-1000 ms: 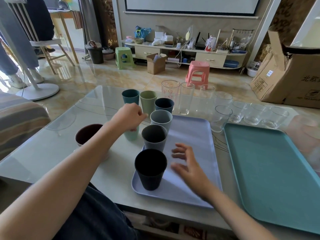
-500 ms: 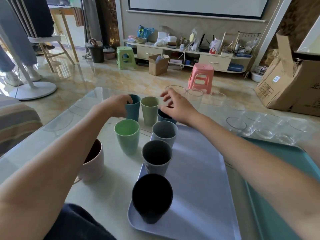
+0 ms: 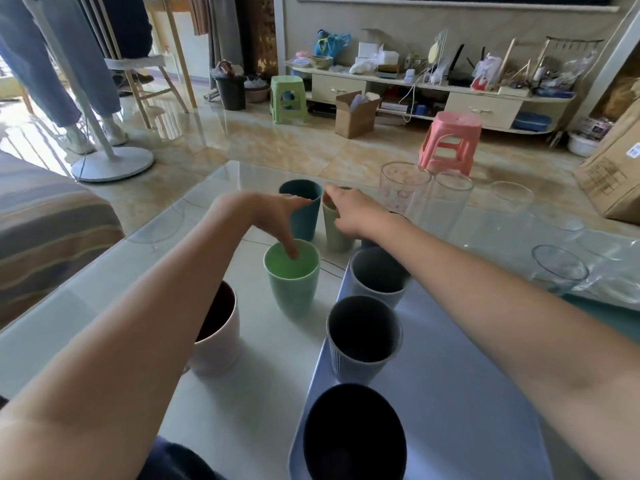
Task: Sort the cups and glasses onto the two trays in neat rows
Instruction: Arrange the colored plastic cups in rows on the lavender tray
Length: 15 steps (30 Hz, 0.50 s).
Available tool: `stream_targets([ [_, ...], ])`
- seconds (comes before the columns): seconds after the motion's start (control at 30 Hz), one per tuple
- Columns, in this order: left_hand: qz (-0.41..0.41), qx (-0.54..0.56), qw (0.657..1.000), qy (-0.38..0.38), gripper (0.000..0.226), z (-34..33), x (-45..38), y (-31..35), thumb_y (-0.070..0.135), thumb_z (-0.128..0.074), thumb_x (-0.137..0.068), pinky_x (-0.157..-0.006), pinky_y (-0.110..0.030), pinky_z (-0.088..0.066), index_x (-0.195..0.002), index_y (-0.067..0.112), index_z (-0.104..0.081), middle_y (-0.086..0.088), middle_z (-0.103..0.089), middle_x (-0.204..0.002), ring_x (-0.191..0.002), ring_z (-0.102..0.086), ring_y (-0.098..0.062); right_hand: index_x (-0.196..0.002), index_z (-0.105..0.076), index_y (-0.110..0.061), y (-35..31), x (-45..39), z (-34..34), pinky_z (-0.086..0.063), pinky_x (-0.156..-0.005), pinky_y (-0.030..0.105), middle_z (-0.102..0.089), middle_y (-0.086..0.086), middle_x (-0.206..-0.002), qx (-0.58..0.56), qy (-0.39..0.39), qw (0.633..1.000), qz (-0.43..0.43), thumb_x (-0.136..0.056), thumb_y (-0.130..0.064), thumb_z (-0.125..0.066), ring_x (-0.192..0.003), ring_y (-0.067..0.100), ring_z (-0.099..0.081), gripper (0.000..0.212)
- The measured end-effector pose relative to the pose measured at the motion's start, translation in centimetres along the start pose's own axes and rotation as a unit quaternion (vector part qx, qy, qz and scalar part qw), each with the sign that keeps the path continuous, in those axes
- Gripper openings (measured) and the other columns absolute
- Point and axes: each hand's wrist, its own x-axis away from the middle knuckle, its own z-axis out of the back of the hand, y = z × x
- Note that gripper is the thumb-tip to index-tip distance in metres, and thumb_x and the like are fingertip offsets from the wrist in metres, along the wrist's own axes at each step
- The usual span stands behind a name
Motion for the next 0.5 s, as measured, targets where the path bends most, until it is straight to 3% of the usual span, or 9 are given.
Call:
stream_targets([
  [0.07,0.018,-0.016,0.998,0.064,0.11,-1.5,-1.5,-0.3,0.032,-0.081,-0.068,-0.115,-0.048,-0.024,-0.15,0.026,-0.008,-0.004,-0.017,-0.157,-0.142,-0.019,-0.031,-0.127,-0.04,-0.019,0.4,0.1,0.0,-0.048,-0.072,0.037,-0.055,0.013,-0.111,-0.012,0.016,1.0,0.006,-0.085,0.002,-0.047,-0.089,0.028,-0.054,0.047],
  [0.23,0.015,-0.008,0.984,0.18,0.05,-3.2,-3.4,-0.6,0.02,-0.063,-0.085,-0.089,-0.042,-0.049,-0.132,0.016,-0.044,-0.011,-0.053,-0.127,-0.11,-0.054,-0.032,-0.107,-0.063,-0.013,0.8,0.4,-0.2,-0.053,-0.082,0.041,-0.062,0.013,-0.109,-0.004,0.029,0.999,0.023,-0.087,0.0,-0.048,-0.094,0.029,-0.059,0.028],
  [0.37,0.027,0.006,0.985,0.168,0.014,-3.0,-2.7,-0.5,0.025,-0.055,-0.089,-0.066,-0.037,-0.05,-0.101,0.018,-0.058,-0.01,-0.061,-0.099,-0.083,-0.057,-0.03,-0.104,-0.068,-0.012,0.4,0.6,-0.4,-0.053,-0.081,0.039,-0.065,0.014,-0.107,-0.012,0.049,0.998,0.044,-0.087,0.001,-0.045,-0.093,0.03,-0.06,0.031],
  [0.43,0.031,0.038,0.99,0.133,0.014,-3.2,-2.5,-0.3,0.025,-0.051,-0.091,-0.065,-0.04,-0.056,-0.09,0.015,-0.06,-0.01,-0.06,-0.089,-0.081,-0.061,-0.033,-0.105,-0.068,-0.011,0.1,0.7,-0.4,-0.052,-0.082,0.041,-0.064,0.014,-0.107,-0.02,0.06,0.997,0.054,-0.088,0.002,-0.044,-0.094,0.032,-0.06,0.033],
  [0.5,0.034,0.053,0.993,0.105,0.017,-3.6,-2.5,0.1,0.015,-0.045,-0.093,-0.07,-0.044,-0.058,-0.088,0.01,-0.06,-0.013,-0.062,-0.092,-0.084,-0.064,-0.036,-0.105,-0.068,-0.012,-0.3,0.9,-0.4,-0.052,-0.082,0.042,-0.065,0.015,-0.107,-0.024,0.067,0.996,0.06,-0.088,0.002,-0.042,-0.094,0.033,-0.06,0.034],
])
